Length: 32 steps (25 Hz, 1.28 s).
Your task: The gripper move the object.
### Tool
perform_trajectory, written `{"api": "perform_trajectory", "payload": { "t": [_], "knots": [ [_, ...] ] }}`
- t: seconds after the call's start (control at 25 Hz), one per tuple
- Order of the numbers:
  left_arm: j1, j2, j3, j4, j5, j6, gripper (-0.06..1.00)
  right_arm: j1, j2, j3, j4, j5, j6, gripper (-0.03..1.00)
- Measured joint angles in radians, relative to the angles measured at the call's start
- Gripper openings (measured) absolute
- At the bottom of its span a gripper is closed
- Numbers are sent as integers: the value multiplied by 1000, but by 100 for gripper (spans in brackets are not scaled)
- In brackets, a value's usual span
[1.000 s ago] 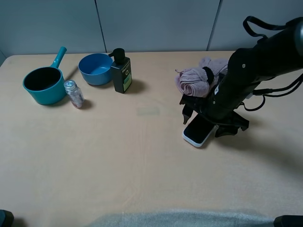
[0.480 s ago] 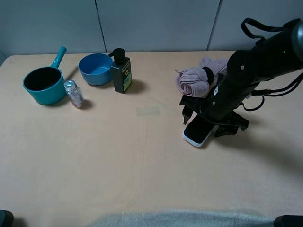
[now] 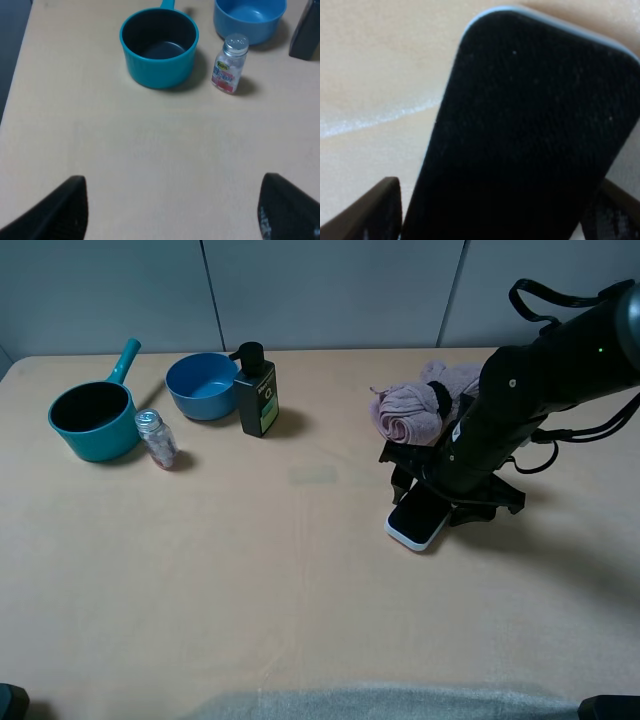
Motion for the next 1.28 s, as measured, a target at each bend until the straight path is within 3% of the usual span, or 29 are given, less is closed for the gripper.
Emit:
{"api": "perform_trajectory", "payload": {
  "t": [0.24, 0.4, 1.28],
  "knots": [
    [0, 0, 0, 0, 0, 0, 77, 0, 0, 0, -3, -2, 0, 54],
    [0, 0, 0, 0, 0, 0, 77, 0, 0, 0, -6, -5, 0, 46],
    [0, 0, 0, 0, -1, 0, 77, 0, 0, 0, -50, -9, -12, 46]
  ]
}}
